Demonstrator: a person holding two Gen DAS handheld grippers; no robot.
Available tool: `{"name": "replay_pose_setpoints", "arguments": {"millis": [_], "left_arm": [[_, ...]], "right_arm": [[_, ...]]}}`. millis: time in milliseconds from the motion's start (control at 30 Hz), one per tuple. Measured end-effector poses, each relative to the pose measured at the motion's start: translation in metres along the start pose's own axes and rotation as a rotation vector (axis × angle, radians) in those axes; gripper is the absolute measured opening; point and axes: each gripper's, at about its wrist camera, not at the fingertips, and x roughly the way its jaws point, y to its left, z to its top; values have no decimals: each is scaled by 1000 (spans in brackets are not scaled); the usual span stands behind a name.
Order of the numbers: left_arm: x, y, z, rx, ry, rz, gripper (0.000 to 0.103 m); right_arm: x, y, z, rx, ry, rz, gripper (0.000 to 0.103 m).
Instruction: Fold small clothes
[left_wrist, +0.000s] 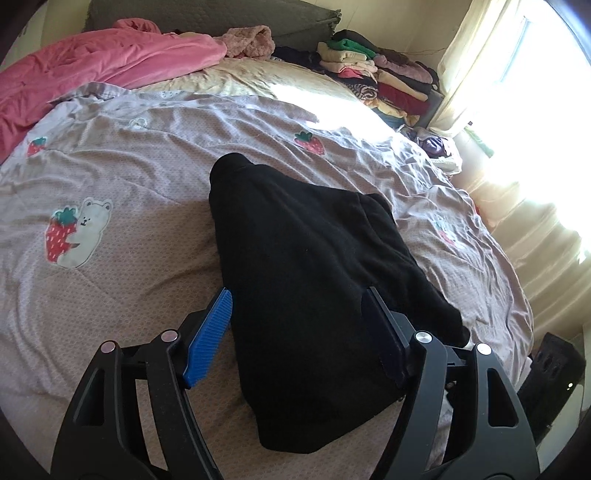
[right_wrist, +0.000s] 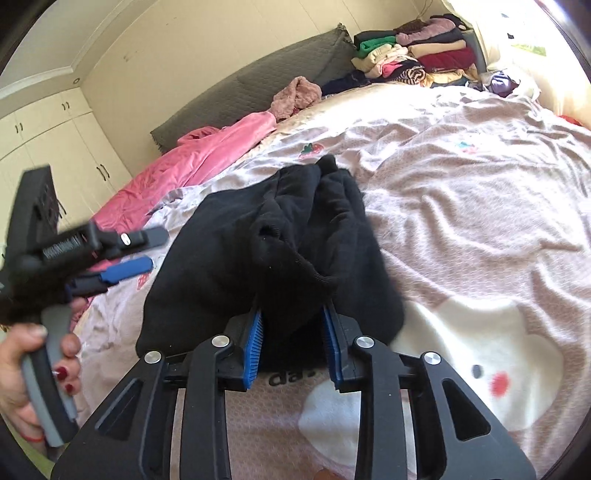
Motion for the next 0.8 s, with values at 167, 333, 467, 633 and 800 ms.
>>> {"name": "replay_pose_setpoints", "arguments": {"millis": [167,333,467,633,800], "left_arm": [[-2,0,-4,29,-12,38,65],[-8,2,-7,53,-25,61,65],[-10,6,-10,55,-29,71,65],[-4,10,-16,66,-12,82,65],[5,11,-26,63,4,73,65]], "right_arm": [[-20,-4,14,-25,-48,-64,47],[-32,-5,33,-37,-98,-105,51],[-30,-5,51,-60,-87,-106,59],[-15,2,80,-108,-30,-66,62],[24,1,107,-161,42,-116,62]]}}
